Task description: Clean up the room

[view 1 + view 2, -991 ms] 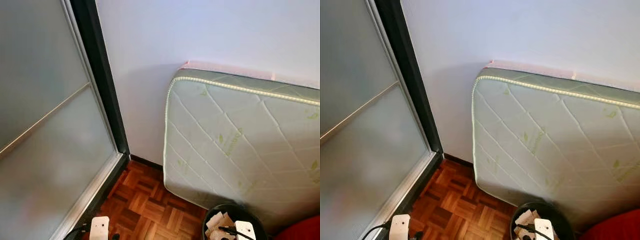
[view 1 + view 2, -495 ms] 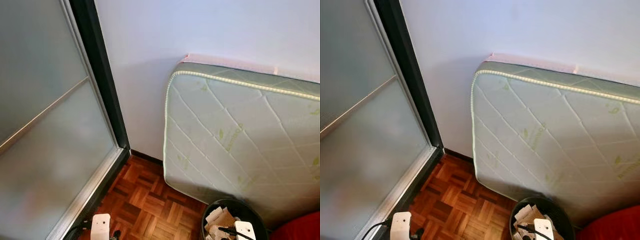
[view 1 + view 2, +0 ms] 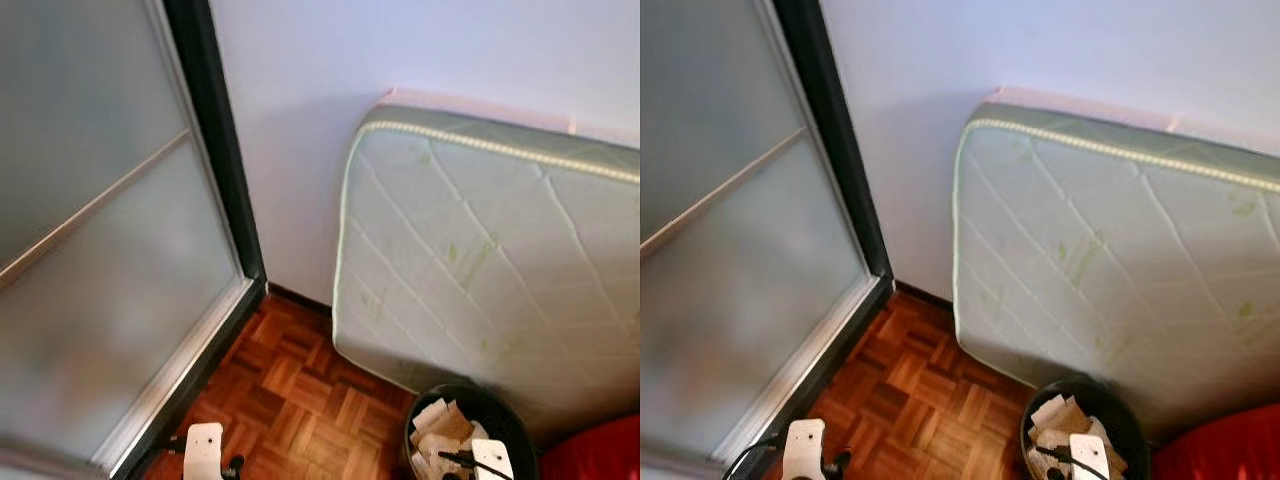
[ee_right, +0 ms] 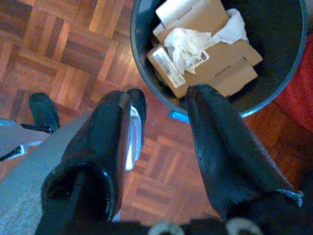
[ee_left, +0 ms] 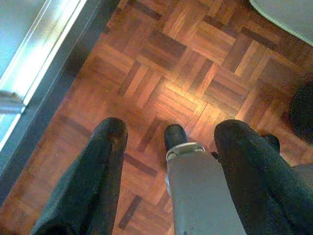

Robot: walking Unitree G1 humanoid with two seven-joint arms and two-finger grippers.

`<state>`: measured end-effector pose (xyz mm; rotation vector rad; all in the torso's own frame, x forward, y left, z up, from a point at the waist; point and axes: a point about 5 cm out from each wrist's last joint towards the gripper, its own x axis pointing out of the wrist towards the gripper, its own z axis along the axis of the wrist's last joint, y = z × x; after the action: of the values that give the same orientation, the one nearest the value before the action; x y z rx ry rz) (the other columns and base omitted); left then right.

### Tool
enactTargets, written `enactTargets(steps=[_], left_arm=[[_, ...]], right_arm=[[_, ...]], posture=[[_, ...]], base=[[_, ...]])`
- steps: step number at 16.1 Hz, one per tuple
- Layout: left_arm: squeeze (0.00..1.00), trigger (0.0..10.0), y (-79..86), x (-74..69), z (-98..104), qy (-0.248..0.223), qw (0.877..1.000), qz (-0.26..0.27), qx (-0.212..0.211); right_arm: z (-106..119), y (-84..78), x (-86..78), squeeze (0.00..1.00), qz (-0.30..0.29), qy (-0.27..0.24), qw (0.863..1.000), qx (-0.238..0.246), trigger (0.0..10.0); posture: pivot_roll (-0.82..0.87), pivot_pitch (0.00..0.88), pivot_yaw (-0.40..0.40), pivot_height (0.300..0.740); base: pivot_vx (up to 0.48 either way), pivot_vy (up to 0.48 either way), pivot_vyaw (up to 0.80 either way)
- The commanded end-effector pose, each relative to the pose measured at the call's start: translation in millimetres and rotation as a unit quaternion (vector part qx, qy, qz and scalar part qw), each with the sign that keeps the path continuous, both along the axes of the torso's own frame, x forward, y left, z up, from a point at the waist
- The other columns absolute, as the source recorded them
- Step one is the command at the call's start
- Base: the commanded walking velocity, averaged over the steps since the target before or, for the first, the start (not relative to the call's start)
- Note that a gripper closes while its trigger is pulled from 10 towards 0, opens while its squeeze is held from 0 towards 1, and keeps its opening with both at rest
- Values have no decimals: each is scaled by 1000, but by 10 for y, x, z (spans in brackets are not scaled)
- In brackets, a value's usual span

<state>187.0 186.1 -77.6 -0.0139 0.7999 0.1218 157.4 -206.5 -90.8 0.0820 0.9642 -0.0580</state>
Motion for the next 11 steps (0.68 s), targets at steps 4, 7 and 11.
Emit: enactTargets(steps=[4,7,11], left_arm=[[0,10000,34,-59,-28,11,1000,9,3],[0,10000,20,-75,-39,15,1000,7,3],[0,10000,49,-110,-57,25,1000,7,3]], right_arm=[[-18,-19,-53,0,-10,5,1000,0,10000],[-17,-18,-50,0,-9,5,1000,-1,10000],[-17,-19,-53,0,-8,4,1000,0,10000]], posture=[[-135,88,17,732],[-136,76,18,732],[-138,66,17,732]], base=[[-268,0,0],[-268,0,0],[-267,0,0]])
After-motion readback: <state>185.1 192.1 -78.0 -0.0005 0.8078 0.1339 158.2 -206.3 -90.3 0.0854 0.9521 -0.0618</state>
